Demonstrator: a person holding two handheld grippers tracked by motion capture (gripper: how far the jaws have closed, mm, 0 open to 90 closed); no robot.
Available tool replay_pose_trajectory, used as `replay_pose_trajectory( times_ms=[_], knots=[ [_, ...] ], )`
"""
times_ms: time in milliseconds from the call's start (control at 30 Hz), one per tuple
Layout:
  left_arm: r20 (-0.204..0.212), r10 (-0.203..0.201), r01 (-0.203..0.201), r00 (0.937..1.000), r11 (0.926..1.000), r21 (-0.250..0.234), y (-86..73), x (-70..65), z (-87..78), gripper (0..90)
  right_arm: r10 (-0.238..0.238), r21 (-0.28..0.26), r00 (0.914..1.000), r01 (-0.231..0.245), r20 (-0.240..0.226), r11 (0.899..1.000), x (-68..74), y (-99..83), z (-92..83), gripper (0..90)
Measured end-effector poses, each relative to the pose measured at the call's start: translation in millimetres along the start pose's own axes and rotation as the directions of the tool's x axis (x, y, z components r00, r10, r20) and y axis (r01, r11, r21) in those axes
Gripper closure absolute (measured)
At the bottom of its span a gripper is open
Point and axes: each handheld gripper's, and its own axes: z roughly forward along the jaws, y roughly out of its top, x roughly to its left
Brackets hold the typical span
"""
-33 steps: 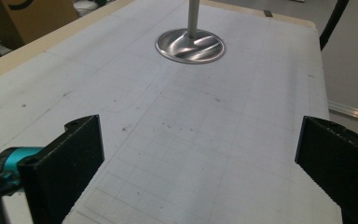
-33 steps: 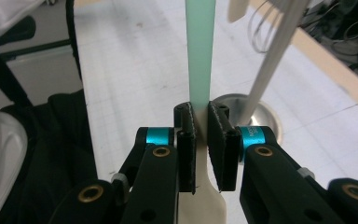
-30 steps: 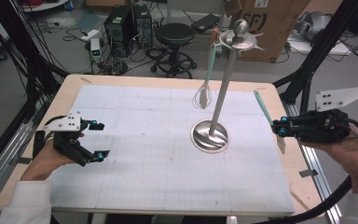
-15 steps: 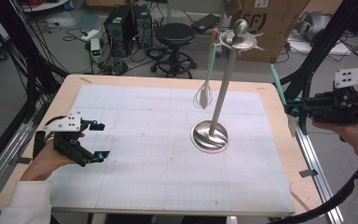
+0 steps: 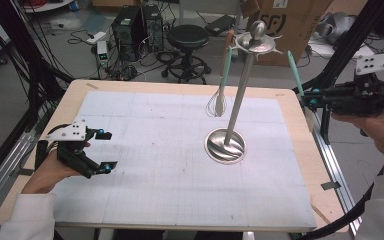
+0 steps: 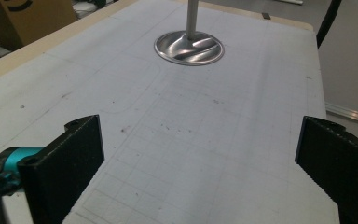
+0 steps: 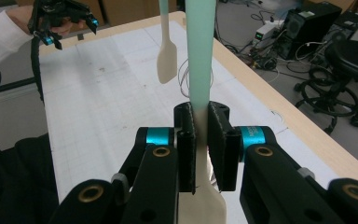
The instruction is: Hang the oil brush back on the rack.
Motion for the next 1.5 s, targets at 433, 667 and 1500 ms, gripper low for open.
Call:
replay_pose_trajectory(
  times_ms=[433, 667, 1500],
  knots=[
    [-0.003, -0.001, 0.001, 1.0000, 1.0000, -0.004, 0.2, -0.5, -0.2, 1.7, 0.010, 0.008, 0.9999, -0.010, 0.004, 1.000, -6.8, 2.9, 5.1, 82.0],
    [-0.001, 0.000, 0.000, 1.0000, 1.0000, -0.001, 0.1, -0.7, 0.0, 1.7, 0.013, 0.023, 0.9999, -0.013, 0.002, 1.000, -8.4, 4.9, 13.5, 81.9],
    [-0.006, -0.004, 0.004, 1.0000, 1.0000, 0.002, -2.1, 0.3, -2.1, 1.7, 0.009, 0.019, 0.9997, -0.009, -0.022, 1.000, -10.3, 13.9, 69.7, 68.2]
  ],
)
